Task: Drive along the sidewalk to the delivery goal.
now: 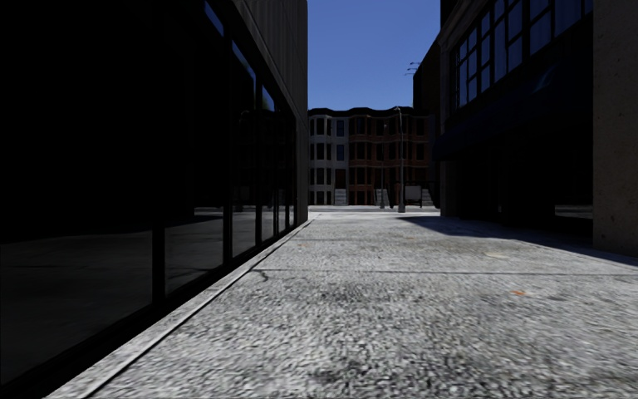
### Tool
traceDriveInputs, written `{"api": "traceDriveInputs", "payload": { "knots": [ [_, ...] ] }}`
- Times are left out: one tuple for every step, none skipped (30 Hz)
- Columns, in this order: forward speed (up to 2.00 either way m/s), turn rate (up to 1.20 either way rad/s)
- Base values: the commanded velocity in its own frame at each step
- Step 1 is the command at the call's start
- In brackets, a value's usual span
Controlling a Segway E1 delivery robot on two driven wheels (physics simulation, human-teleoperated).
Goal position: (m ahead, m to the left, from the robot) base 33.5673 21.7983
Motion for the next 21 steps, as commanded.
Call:
{"api": "traceDriveInputs", "payload": {
  "knots": [
    [2.00,0.00],
    [2.00,0.00],
    [2.00,0.00],
    [2.00,0.00],
    [2.00,0.00],
    [2.00,0.00],
    [2.00,0.00],
    [2.00,0.00],
    [2.00,0.00],
    [2.00,0.00],
    [2.00,0.00],
    [2.00,0.00],
    [2.00,0.00],
    [2.00,0.00],
    [2.00,0.00],
    [2.00,0.00],
    [2.00,0.00],
    [2.00,0.00],
    [2.00,0.00],
    [2.00,0.00],
    [2.00,0.00]
  ]
}}
